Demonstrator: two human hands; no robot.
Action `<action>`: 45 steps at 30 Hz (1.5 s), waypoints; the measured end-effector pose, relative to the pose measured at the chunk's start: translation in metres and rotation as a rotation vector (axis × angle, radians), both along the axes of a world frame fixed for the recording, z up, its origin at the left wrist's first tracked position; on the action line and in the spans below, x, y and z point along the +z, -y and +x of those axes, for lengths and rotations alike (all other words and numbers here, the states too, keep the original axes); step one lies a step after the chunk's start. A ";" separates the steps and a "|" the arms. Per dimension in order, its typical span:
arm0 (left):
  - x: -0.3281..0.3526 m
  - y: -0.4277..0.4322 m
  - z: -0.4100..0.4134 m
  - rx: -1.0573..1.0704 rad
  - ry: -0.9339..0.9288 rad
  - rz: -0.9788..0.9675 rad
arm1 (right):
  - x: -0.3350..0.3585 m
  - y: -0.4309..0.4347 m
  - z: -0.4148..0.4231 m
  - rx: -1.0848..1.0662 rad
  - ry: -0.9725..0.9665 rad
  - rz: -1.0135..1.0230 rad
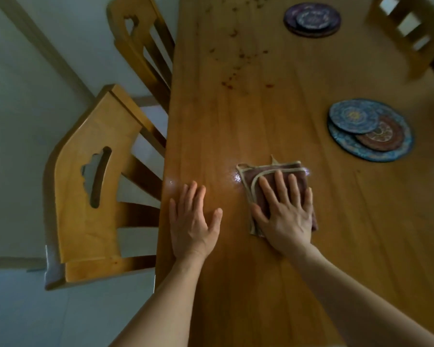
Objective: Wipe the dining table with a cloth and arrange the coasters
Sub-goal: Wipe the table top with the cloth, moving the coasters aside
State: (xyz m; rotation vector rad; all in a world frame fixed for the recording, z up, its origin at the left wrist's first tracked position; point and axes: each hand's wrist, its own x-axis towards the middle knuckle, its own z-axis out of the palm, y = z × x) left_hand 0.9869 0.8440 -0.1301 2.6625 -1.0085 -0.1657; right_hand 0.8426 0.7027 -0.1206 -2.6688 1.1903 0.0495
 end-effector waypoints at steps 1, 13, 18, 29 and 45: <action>0.001 0.000 0.000 -0.006 -0.015 -0.003 | 0.000 -0.016 0.001 0.030 0.008 0.000; 0.035 -0.020 0.025 -0.226 -0.509 0.076 | 0.004 -0.114 -0.082 -0.016 -0.064 -0.031; 0.051 -0.020 0.029 -0.272 -0.558 0.184 | 0.004 -0.139 -0.090 -0.453 -0.096 0.024; 0.042 -0.009 0.035 -0.367 -0.474 0.333 | 0.000 -0.174 -0.019 -0.327 -0.043 -0.015; 0.055 0.034 0.099 -0.454 -0.337 0.304 | -0.004 -0.095 0.049 -0.652 -0.041 -0.053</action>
